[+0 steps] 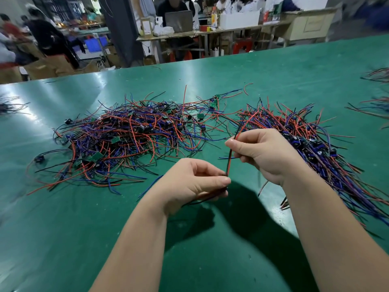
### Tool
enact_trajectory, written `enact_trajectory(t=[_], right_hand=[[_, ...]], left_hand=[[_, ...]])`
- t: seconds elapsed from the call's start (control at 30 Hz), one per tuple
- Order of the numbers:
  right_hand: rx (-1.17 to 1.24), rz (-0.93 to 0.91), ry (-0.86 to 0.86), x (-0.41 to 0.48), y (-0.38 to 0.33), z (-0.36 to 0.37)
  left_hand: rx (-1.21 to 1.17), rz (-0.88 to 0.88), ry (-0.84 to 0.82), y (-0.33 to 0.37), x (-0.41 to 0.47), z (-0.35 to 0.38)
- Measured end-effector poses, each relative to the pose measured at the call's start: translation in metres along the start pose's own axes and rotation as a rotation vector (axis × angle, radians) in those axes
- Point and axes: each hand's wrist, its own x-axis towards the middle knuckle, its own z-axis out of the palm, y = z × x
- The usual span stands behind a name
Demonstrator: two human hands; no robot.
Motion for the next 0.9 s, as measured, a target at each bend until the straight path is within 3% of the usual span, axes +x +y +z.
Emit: enact_trajectory(t=[0.23, 0.33, 0.4, 0.5, 0.6, 0.77, 0.83, 0.9], right_hand=[[0.299, -0.053, 0.245, 0.003, -0.01, -0.01], [0.395, -0.088, 0.349, 0.004, -0.011, -0.019], [0.434, -0.112, 0.424, 0.005, -0.011, -0.028], [0.397, -0.201, 0.514, 0.009, -0.01, -0.034], [0.298, -0.274, 0.507, 0.012, -0.007, -0.026], [0.072, -0.28, 0.498, 0.012, -0.002, -0.015], [-0.06, -0.262, 0.338, 0.008, 0.0, -0.011], [-0.112, -0.2, 0.092, 0.003, 0.002, -0.001]], left_hand=[[0.181, -0.115, -0.325, 0.001, -0.009, -0.006], [0.481, -0.193, -0.51, 0.0, -0.013, 0.0], [0.513, -0.203, -0.558, -0.003, -0.012, 0.006], [0.293, -0.114, -0.494, -0.001, -0.013, 0.003], [0.108, 0.12, -0.348, 0.004, -0.012, -0.011], [-0.58, 0.372, -0.142, 0.011, -0.004, -0.013], [-0.787, 0.41, -0.033, 0.012, -0.001, -0.011], [-0.836, 0.43, 0.078, 0.013, 0.001, -0.006]])
